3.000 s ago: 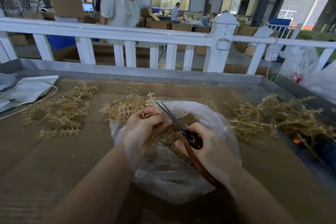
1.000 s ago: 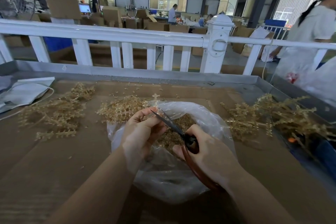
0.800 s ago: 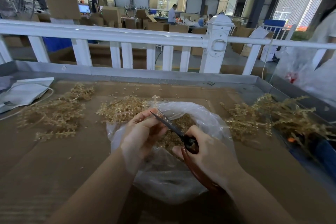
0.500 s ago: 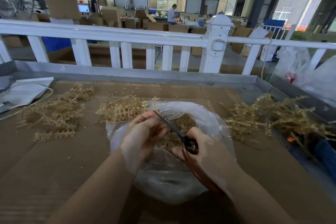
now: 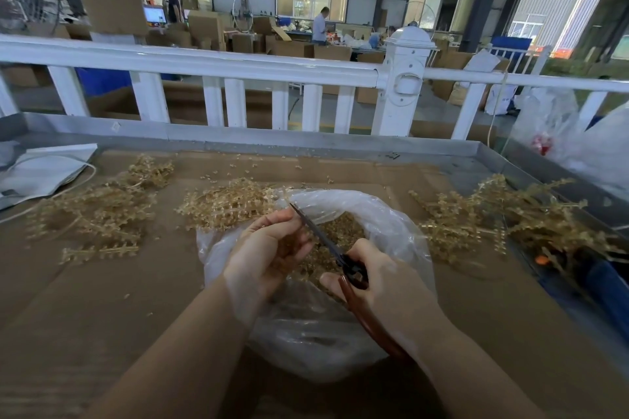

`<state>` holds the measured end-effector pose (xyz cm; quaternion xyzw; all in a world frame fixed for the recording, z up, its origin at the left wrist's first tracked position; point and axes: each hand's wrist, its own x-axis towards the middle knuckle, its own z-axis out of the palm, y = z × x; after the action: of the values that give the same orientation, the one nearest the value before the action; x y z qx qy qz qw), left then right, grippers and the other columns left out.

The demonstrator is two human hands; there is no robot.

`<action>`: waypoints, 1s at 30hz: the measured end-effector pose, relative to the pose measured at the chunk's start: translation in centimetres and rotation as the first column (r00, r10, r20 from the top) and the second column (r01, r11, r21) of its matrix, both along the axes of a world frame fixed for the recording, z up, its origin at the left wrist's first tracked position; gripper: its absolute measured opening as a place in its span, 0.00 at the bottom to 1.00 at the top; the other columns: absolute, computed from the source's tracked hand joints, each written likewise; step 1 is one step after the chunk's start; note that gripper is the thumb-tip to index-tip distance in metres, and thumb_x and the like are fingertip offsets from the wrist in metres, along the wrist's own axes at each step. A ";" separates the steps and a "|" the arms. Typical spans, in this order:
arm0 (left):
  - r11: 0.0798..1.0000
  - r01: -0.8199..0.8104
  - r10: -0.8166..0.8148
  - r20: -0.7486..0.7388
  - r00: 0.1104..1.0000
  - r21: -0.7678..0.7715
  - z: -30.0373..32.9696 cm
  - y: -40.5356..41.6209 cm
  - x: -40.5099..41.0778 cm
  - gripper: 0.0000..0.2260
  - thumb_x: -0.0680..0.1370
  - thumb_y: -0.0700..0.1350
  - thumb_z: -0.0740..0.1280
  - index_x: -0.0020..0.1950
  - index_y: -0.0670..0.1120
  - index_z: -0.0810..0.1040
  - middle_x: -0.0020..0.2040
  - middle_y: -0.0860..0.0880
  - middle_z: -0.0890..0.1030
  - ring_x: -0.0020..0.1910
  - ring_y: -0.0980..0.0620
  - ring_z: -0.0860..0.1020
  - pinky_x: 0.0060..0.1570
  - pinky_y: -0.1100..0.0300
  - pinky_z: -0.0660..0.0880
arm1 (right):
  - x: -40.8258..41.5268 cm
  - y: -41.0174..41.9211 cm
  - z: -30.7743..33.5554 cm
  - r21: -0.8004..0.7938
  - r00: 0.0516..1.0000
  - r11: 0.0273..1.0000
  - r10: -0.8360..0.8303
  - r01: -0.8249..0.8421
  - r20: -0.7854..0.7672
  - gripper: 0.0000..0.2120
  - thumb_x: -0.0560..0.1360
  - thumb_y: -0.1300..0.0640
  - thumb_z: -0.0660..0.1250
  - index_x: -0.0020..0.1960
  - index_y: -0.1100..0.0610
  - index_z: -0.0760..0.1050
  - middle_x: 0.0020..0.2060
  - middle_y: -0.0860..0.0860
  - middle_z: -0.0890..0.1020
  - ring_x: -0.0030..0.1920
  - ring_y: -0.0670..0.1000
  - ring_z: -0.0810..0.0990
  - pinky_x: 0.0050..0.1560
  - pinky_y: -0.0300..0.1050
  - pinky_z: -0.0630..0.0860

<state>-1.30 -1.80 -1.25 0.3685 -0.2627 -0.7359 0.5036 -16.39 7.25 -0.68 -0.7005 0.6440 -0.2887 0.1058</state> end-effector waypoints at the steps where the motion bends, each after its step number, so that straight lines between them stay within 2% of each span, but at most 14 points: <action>1: 1.000 0.001 -0.001 0.009 1.000 0.001 0.0 0.0 0.0 0.09 0.74 0.31 0.65 0.40 0.44 0.76 0.30 0.46 0.81 0.26 0.51 0.80 0.26 0.60 0.78 | 0.1 0.0 0.0 0.001 1.000 1.000 0.000 0.000 0.013 0.15 0.73 0.36 0.64 0.44 0.46 0.67 0.33 0.41 0.74 0.34 0.38 0.74 0.33 0.31 0.68; 8: 1.000 0.030 -0.029 0.048 0.998 -0.005 -0.4 0.1 -0.1 0.08 0.75 0.31 0.64 0.43 0.44 0.76 0.30 0.46 0.81 0.28 0.51 0.80 0.29 0.58 0.79 | 0.3 -0.3 -0.1 0.031 0.999 1.000 0.000 -0.001 0.033 0.14 0.73 0.36 0.64 0.42 0.45 0.66 0.32 0.40 0.74 0.33 0.35 0.73 0.32 0.29 0.66; 11: 0.999 0.044 -0.043 0.046 0.998 -0.019 -0.5 0.0 0.1 0.03 0.76 0.36 0.65 0.47 0.41 0.77 0.33 0.46 0.79 0.32 0.50 0.80 0.32 0.58 0.79 | 0.2 -0.3 -0.2 0.027 1.000 1.000 0.009 -0.009 0.020 0.14 0.73 0.37 0.64 0.42 0.45 0.65 0.31 0.40 0.73 0.31 0.36 0.72 0.32 0.28 0.67; 15: 0.998 0.049 -0.051 0.066 0.997 0.028 0.0 -0.1 -0.1 0.05 0.76 0.40 0.68 0.51 0.42 0.77 0.38 0.44 0.79 0.37 0.47 0.79 0.31 0.57 0.78 | 0.1 -0.3 -0.4 0.001 1.000 1.000 -0.002 0.002 0.020 0.15 0.73 0.37 0.64 0.42 0.46 0.66 0.32 0.41 0.73 0.33 0.36 0.72 0.34 0.27 0.67; 18: 0.996 0.064 -0.065 0.025 0.998 0.061 0.2 0.0 -0.4 0.08 0.76 0.40 0.67 0.54 0.43 0.77 0.39 0.45 0.79 0.38 0.46 0.78 0.38 0.53 0.76 | 0.3 -0.3 -0.6 -0.011 0.999 1.000 -0.011 0.011 0.049 0.15 0.72 0.36 0.64 0.41 0.44 0.65 0.32 0.40 0.74 0.34 0.35 0.73 0.34 0.27 0.67; 21: 0.996 0.057 -0.058 -0.001 0.998 0.070 -0.1 0.1 -0.7 0.11 0.77 0.39 0.65 0.59 0.42 0.76 0.39 0.46 0.78 0.40 0.48 0.76 0.45 0.54 0.72 | 0.6 -0.5 -0.7 -0.017 0.997 1.000 -0.010 0.011 0.072 0.15 0.72 0.35 0.64 0.40 0.43 0.63 0.32 0.40 0.74 0.35 0.32 0.74 0.35 0.26 0.66; 26: 0.993 0.082 -0.082 0.005 0.997 0.083 -0.2 0.1 -0.8 0.04 0.77 0.37 0.64 0.49 0.43 0.77 0.35 0.48 0.76 0.37 0.50 0.74 0.43 0.56 0.71 | 0.7 -0.8 -0.8 -0.031 0.993 0.999 0.026 -0.023 0.113 0.14 0.74 0.39 0.65 0.39 0.43 0.62 0.30 0.41 0.73 0.38 0.28 0.72 0.38 0.23 0.66; 30: 0.993 0.079 -0.081 0.021 0.997 0.087 -0.2 0.1 -0.8 0.03 0.77 0.37 0.64 0.47 0.43 0.76 0.31 0.49 0.75 0.33 0.51 0.74 0.37 0.58 0.71 | 0.7 -1.2 -1.0 -0.030 0.994 0.999 0.025 -0.022 0.104 0.15 0.74 0.38 0.64 0.39 0.43 0.62 0.30 0.42 0.74 0.37 0.30 0.73 0.36 0.25 0.67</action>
<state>-2.13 -1.71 -1.43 0.3880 -0.2515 -0.7615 0.4543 -15.66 6.07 -1.63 -0.6934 0.6252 -0.3327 0.1326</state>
